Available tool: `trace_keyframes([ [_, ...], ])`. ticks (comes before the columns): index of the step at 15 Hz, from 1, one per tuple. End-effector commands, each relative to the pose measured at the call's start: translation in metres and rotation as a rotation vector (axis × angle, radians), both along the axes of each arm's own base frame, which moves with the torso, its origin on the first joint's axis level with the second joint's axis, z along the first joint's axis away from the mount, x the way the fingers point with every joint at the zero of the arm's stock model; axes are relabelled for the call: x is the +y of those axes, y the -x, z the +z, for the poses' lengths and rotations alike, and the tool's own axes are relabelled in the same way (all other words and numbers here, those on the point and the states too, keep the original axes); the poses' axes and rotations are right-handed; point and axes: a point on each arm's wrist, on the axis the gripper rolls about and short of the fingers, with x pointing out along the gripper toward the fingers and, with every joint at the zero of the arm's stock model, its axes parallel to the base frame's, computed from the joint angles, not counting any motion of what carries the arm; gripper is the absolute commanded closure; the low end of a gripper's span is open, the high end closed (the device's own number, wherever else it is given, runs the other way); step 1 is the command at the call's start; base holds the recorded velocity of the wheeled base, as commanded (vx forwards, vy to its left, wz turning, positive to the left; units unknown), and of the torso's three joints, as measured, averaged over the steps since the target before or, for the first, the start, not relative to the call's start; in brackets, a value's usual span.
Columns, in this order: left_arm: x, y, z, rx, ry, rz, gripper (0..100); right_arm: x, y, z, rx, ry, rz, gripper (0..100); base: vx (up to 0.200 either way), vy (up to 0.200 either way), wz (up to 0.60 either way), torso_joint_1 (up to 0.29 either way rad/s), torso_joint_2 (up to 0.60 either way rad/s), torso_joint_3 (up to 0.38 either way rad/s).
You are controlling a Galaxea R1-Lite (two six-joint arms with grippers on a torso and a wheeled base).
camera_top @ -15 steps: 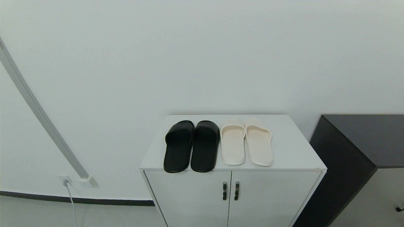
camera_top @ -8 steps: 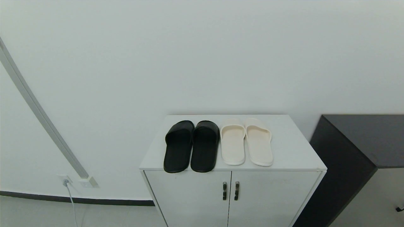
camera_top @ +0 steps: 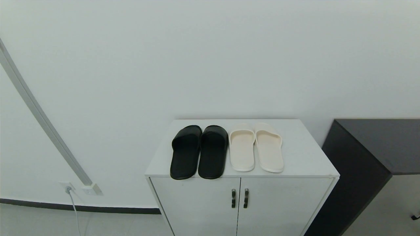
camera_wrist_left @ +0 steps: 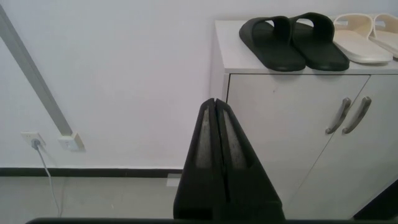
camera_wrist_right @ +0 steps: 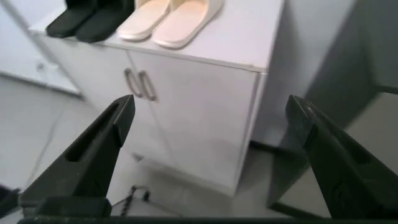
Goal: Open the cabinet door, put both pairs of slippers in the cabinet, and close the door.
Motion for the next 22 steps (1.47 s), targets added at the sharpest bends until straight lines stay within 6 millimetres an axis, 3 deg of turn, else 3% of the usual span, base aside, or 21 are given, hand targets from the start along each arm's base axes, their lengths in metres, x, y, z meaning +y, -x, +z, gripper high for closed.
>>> trace_keyframes([
  [1,0.0,0.0,0.0,0.002,0.0,0.001,100,0.025,-0.061,0.007,0.166,-0.019,0.148,0,0.0,0.0,0.0,0.0,0.0,0.0],
  [6,0.0,0.0,0.0,0.0,-0.001,-0.022,100,0.11,-0.107,0.034,0.17,-0.084,0.12,0,0.0,0.0,0.0,0.0,0.0,0.0],
  [8,0.0,0.0,0.0,-0.001,-0.001,-0.022,100,0.131,-0.129,0.034,0.149,-0.072,0.072,0,0.0,0.0,0.0,0.0,0.0,0.0],
  [16,-0.001,0.0,0.0,-0.001,0.001,-0.022,100,0.217,-0.199,0.007,0.076,-0.048,-0.117,0,0.0,0.0,0.0,0.0,0.0,0.0],
  [22,0.0,0.0,0.0,-0.001,0.004,-0.022,100,0.251,-0.266,-0.027,0.077,-0.015,-0.229,0,0.0,0.0,0.0,0.0,0.0,0.0],
])
